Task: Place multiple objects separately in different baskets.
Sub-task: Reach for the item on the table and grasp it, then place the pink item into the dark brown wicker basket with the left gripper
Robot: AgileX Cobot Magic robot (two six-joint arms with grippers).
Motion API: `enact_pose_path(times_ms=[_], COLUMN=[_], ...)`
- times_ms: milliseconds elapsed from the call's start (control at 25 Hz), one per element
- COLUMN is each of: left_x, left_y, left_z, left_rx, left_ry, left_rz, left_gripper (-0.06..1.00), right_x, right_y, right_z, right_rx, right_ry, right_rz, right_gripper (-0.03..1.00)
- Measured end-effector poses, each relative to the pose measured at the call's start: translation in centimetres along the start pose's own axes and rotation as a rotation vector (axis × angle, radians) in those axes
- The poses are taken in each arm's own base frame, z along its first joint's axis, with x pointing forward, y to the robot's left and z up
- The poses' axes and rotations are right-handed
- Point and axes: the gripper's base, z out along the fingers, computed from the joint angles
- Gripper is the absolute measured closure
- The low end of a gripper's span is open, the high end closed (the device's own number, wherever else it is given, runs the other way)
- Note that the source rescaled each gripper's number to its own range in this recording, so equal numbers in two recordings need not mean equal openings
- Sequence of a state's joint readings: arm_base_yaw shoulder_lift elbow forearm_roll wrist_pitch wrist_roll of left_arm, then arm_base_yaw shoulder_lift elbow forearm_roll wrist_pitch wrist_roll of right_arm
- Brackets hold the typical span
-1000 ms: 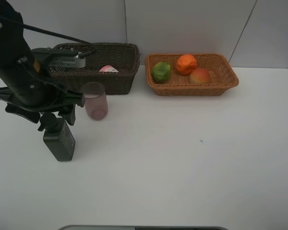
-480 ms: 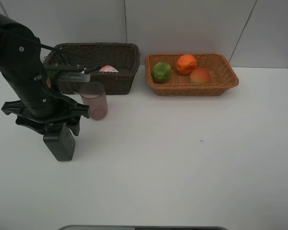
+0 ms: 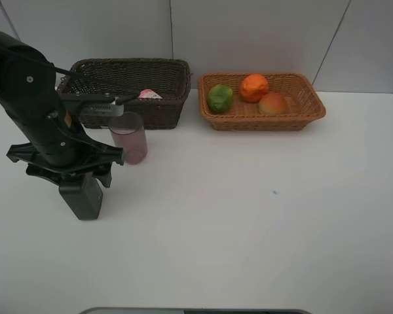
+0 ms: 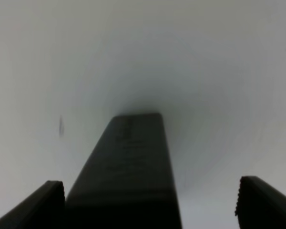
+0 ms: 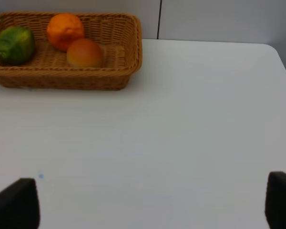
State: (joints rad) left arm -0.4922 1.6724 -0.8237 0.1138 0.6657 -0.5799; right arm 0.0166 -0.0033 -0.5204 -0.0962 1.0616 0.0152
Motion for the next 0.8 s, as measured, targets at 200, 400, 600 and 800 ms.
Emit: enact_pose_path(times_ms=[200,400,600,800], left_x=[-0.03,-0.02,-0.02,-0.02], left_y=[0.11,0.10,0.09,0.09], left_z=[0.00,0.00,0.00,0.00], left_rx=[-0.012,-0.011,-0.010,-0.010], left_ry=[-0.003,-0.003,-0.002,-0.002], left_rz=[-0.009,-0.015,-0.019,-0.019], left_gripper=[0.42,0.47,0.47,0.47], right_x=[0.00,0.00,0.00,0.00], right_y=[0.00,0.00,0.00,0.00], right_z=[0.00,0.00,0.00,0.00], right_rx=[0.000,0.000,0.000,0.000], right_ry=[0.000,0.000,0.000,0.000], right_rz=[0.000,0.000,0.000,0.000], right_gripper=[-0.03,-0.03,-0.03,-0.03])
